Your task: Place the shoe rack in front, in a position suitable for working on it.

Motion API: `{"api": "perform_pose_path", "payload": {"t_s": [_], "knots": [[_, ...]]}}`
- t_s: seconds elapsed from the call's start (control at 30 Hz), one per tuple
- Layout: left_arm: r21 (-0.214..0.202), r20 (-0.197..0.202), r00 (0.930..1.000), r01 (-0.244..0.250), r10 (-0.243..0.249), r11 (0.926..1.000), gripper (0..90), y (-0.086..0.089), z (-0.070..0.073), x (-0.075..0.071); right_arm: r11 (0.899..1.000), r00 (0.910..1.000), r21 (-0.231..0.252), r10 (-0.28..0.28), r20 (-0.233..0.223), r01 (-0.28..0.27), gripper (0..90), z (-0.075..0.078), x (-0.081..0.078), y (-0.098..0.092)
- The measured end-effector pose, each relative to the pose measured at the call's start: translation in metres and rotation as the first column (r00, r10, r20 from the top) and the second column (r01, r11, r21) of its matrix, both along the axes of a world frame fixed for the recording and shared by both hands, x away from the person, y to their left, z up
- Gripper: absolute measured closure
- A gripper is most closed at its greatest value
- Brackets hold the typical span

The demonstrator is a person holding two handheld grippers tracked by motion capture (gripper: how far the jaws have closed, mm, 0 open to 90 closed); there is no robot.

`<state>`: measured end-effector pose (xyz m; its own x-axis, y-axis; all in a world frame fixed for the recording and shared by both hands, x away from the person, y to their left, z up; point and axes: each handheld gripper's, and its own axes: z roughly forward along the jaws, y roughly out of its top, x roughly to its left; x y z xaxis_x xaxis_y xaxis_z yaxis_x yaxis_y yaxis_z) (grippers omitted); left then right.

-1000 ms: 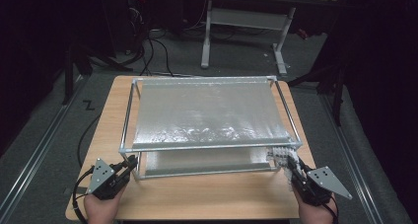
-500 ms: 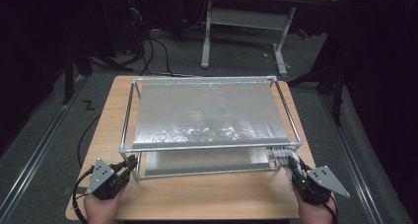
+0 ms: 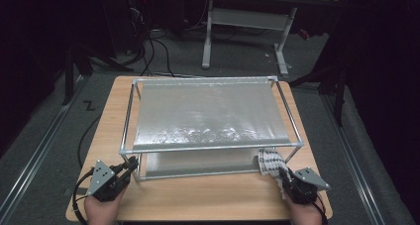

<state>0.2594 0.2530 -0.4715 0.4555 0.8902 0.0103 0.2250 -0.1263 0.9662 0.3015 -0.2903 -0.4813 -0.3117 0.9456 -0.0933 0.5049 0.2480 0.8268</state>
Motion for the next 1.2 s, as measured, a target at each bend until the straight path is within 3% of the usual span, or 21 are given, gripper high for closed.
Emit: {"api": "perform_pose_path", "payload": {"t_s": [0.13,0.33,0.4,0.43,0.5,0.53,0.6,0.67,0.87,1.2], "knots": [[-0.002,0.003,1.0000,0.003,-0.003,1.0000,80.2,0.000,0.000,0.000,1.000,1.0000,0.009,-0.002,-0.002,0.002,76.9,0.000,0.001,-0.001],[-0.006,0.013,0.9999,0.008,-0.008,0.9999,80.3,0.001,-0.002,0.000,1.000,0.9955,0.018,-0.016,0.093,0.015,76.9,0.021,-0.007,0.000],[-0.006,0.015,0.9998,0.009,-0.009,0.9999,80.3,0.001,-0.002,-0.001,0.999,0.9870,0.026,-0.024,0.159,0.020,76.9,0.036,-0.012,0.001],[-0.006,0.015,0.9998,0.009,-0.009,0.9999,80.3,0.001,-0.002,-0.001,0.999,0.9870,0.026,-0.024,0.159,0.020,76.9,0.036,-0.012,0.001],[-0.004,0.014,0.9999,0.008,-0.008,1.0000,80.3,0.001,-0.002,-0.001,1.000,0.9784,0.023,-0.025,0.205,0.021,76.9,0.046,-0.015,0.002],[-0.003,0.014,0.9999,0.005,-0.005,1.0000,80.3,0.001,-0.002,-0.002,0.999,0.9680,0.033,-0.031,0.249,0.023,76.9,0.056,-0.019,0.001],[-0.003,0.014,0.9999,0.004,-0.004,1.0000,80.3,0.000,-0.002,-0.003,0.999,0.9567,0.042,-0.034,0.289,0.023,77.0,0.065,-0.023,0.001],[-0.001,0.016,0.9999,0.006,-0.006,1.0000,80.3,0.001,-0.002,-0.004,0.999,0.9509,0.033,-0.033,0.308,0.024,77.0,0.070,-0.025,0.001],[0.003,0.018,0.9997,0.014,-0.014,0.9999,80.2,0.001,-0.002,-0.006,0.999,0.9562,0.027,-0.032,0.291,0.025,77.0,0.065,-0.020,0.001],[0.004,0.018,0.9998,0.013,-0.013,0.9999,80.2,0.002,-0.002,-0.007,1.000,0.9832,0.004,-0.008,0.182,0.007,77.1,0.039,-0.010,0.001]]}}
